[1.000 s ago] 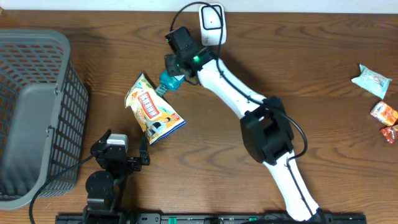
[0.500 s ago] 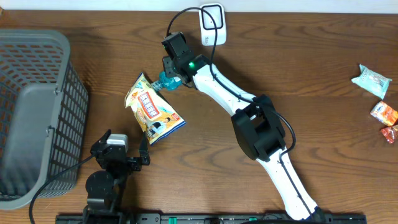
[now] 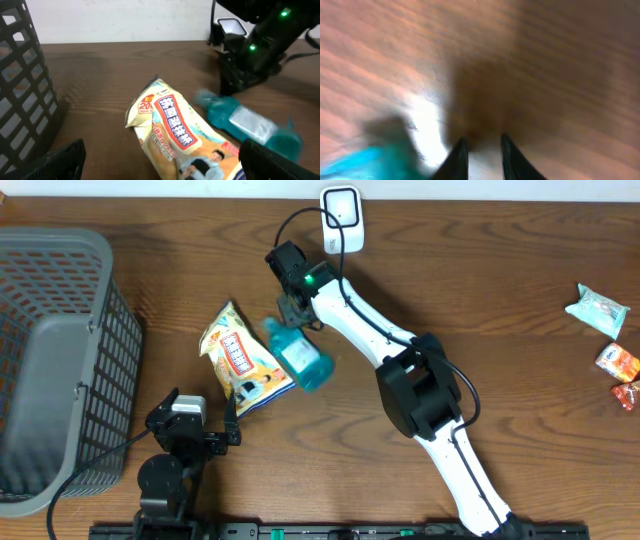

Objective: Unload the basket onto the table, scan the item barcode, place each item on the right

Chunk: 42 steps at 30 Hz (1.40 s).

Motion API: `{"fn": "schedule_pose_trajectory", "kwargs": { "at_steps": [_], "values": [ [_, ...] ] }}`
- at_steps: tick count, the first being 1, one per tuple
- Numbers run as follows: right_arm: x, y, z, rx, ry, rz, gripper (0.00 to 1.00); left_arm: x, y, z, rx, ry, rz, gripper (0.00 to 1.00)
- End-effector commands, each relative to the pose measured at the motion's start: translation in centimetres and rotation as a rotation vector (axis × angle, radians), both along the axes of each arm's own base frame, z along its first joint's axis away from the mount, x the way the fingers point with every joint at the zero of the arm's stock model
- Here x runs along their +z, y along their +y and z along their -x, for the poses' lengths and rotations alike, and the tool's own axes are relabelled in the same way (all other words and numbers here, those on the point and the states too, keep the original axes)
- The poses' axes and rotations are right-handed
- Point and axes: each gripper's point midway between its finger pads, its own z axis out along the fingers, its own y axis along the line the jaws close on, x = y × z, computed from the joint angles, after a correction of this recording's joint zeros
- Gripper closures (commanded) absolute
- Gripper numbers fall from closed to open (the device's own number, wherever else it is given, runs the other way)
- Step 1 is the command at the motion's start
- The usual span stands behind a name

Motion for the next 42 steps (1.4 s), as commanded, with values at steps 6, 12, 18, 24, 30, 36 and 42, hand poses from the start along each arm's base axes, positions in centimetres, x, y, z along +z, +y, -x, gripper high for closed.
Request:
{"fn": "schedule_pose_trajectory", "kwargs": {
  "at_steps": [6,12,18,24,30,36,42],
  "values": [
    [-4.0,-5.8,6.3,-0.027,0.272,0.247,0.94,-1.3,0.0,0.1,-0.001,0.038,0.003,0.02],
    [-0.6,-6.8,7.6,-0.03,0.299,0.269,0.92,-1.3,0.0,0.1,-0.001,0.038,0.003,0.02],
    [6.0,-6.1,6.9,-0.088,0.197,0.169,0.68,-1.3,0.0,0.1,-0.001,0.038,0.003,0.02],
    [9.0,-5.2,7.0,-0.188,0.159,0.075,0.29,-1.3,0.0,0.1,-0.001,0.038,0.003,0.02],
    [9.0,-2.7,7.4,-0.17,0.204,-0.043,0.01,-1.3,0.0,0.1,-0.001,0.038,0.003,0.02],
    [7.9,-1.2,8.1,-0.136,0.201,-0.032,0.01,-1.3,0.0,0.1,-0.001,0.038,0.003,0.02],
    [6.0,0.1,8.1,-0.182,0.067,0.093,0.01,-1.3,0.0,0.1,-0.001,0.038,0.003,0.02]
  ]
}}
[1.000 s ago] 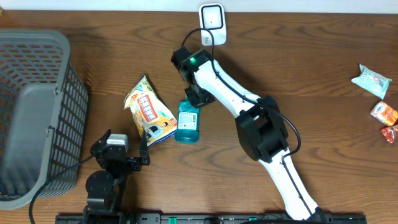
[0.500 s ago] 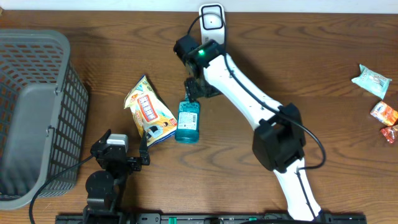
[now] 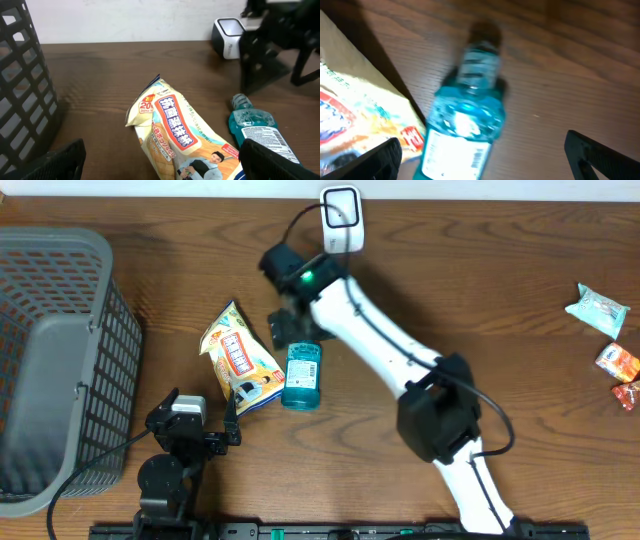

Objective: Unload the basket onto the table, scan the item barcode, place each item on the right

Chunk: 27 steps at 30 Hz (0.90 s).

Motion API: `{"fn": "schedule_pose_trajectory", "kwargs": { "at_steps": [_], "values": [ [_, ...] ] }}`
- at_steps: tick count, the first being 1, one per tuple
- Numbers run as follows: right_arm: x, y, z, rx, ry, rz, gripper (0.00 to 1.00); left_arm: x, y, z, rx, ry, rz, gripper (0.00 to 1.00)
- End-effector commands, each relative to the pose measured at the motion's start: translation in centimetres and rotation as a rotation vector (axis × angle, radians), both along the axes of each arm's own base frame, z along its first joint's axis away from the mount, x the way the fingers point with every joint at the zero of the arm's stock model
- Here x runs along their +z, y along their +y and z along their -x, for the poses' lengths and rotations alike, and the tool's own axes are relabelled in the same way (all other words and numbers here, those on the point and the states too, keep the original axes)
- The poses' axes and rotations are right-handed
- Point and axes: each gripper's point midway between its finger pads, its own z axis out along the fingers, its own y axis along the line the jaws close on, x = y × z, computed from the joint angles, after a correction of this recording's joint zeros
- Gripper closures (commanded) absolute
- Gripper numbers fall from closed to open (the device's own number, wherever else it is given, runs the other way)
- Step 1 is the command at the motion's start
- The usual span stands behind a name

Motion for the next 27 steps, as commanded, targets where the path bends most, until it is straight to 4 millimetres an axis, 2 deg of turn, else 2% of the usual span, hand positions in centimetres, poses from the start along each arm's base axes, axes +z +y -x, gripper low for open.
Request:
{"fn": "schedule_pose_trajectory", "kwargs": {
  "at_steps": [1,6,8,11,14,18,21,25,27],
  "values": [
    [-2.4,0.4,0.0,-0.054,-0.08,0.124,0.01,-1.3,0.0,0.1,-0.001,0.038,0.003,0.02],
    [-6.1,0.4,0.1,-0.123,-0.087,0.19,0.04,-1.3,0.0,0.1,-0.001,0.038,0.003,0.02],
    [-7.3,0.2,0.3,-0.124,-0.073,0.211,0.08,-1.3,0.0,0.1,-0.001,0.038,0.003,0.02],
    [-8.3,-1.1,0.7,-0.165,-0.067,0.276,0.16,-1.3,0.0,0.1,-0.001,0.038,0.003,0.02],
    [-8.2,-2.9,1.4,-0.226,-0.061,0.35,0.2,-1.3,0.0,0.1,-0.001,0.038,0.003,0.02],
    [-8.2,-3.5,2.4,-0.233,-0.016,0.374,0.46,-1.3,0.0,0.1,-0.001,0.038,0.003,0.02],
    [-8.3,-3.4,3.0,-0.232,0.017,0.369,0.52,-1.3,0.0,0.1,-0.001,0.038,0.003,0.02],
    [-8.7,-2.5,3.9,-0.198,0.083,0.322,0.71,-1.3,0.0,0.1,-0.001,0.038,0.003,0.02],
    [-8.8,-2.0,4.3,-0.161,0.113,0.298,0.75,-1.3,0.0,0.1,-0.001,0.038,0.003,0.02]
  ]
}}
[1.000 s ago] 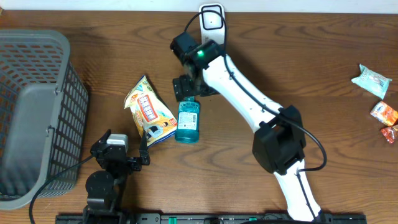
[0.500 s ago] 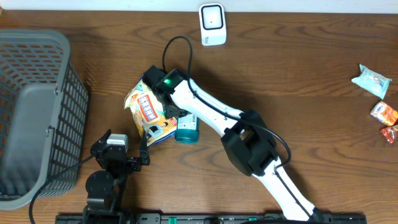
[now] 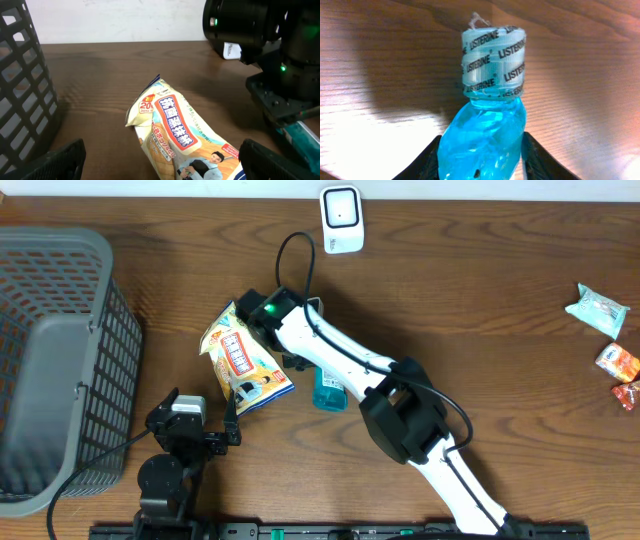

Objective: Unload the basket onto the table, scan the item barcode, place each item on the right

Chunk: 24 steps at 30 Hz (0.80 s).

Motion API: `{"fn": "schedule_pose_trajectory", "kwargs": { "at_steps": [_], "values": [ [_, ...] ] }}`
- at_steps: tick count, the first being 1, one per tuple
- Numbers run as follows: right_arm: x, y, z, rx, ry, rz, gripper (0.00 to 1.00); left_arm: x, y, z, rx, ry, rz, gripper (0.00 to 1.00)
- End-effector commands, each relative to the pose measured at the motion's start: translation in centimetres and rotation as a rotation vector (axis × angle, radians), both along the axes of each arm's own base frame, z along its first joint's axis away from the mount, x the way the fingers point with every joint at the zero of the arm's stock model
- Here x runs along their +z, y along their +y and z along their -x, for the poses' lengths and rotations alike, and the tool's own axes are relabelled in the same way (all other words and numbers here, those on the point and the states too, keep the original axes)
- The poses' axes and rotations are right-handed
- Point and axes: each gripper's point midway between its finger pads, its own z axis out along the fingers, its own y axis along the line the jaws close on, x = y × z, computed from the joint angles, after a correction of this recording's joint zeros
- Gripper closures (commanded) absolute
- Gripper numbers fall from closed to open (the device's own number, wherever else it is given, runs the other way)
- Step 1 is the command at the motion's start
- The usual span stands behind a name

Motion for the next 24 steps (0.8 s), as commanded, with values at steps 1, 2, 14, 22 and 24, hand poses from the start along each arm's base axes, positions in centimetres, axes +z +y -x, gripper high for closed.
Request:
{"fn": "schedule_pose_trajectory", "kwargs": {
  "at_steps": [1,2,14,22,24],
  "values": [
    [-4.1,1.7,2.5,0.02,0.197,-0.101,0.75,-1.3,0.0,0.1,-0.001,0.038,0.003,0.02],
    [-4.2,1.9,2.7,0.042,0.221,-0.118,0.77,-1.3,0.0,0.1,-0.001,0.038,0.003,0.02],
    [-4.3,2.4,3.8,0.174,0.409,-0.256,0.78,-1.3,0.0,0.1,-0.001,0.038,0.003,0.02],
    [-4.3,1.4,2.8,0.171,0.371,-0.209,0.64,-1.3,0.0,0.1,-0.001,0.038,0.003,0.02],
    [-4.3,1.0,2.5,0.177,0.353,-0.18,0.64,-1.3,0.0,0.1,-0.001,0.038,0.003,0.02]
  ]
}}
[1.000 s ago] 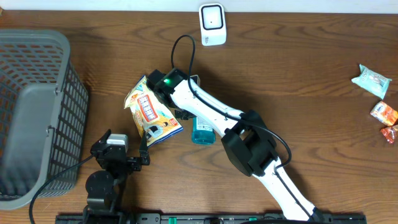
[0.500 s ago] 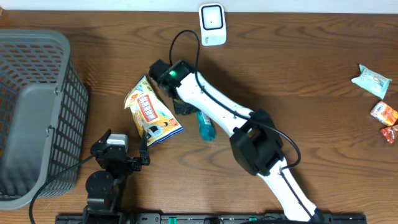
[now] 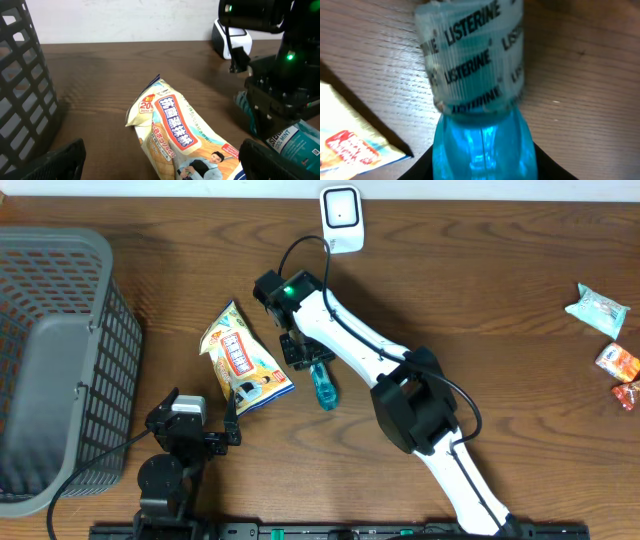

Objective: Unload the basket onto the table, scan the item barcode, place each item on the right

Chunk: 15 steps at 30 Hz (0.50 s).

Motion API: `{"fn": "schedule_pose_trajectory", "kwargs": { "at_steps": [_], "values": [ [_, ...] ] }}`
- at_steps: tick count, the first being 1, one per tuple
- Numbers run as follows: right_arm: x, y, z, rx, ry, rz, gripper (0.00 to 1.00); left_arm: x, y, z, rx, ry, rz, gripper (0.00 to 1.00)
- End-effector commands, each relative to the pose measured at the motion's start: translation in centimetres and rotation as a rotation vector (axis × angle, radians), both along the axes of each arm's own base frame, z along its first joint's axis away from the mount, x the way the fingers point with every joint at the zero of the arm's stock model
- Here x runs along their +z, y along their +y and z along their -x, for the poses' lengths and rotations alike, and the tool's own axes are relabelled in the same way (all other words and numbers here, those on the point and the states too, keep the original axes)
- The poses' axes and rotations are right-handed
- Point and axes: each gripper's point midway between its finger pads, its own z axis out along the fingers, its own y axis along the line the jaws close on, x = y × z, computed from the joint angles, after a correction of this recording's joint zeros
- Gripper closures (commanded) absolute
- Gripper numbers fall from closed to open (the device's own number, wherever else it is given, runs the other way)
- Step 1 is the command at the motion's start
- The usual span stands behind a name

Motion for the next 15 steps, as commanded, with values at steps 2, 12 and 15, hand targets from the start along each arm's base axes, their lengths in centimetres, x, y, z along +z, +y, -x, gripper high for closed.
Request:
{"fn": "schedule_pose_trajectory", "kwargs": {
  "at_steps": [2,12,15],
  "values": [
    [-3.19,-0.94,1.17,0.026,0.055,0.076,0.64,-1.27,-0.01,0.15,-0.001,0.038,0.003,0.02],
    [-3.02,-1.61,0.65,-0.133,0.027,0.096,0.58,-1.27,-0.01,0.15,-0.001,0.038,0.003,0.02],
    [-3.05,-1.63,0.73,-0.286,0.061,0.062,0.69,-1.27,-0.01,0.15,-0.001,0.038,0.003,0.02]
  ]
}}
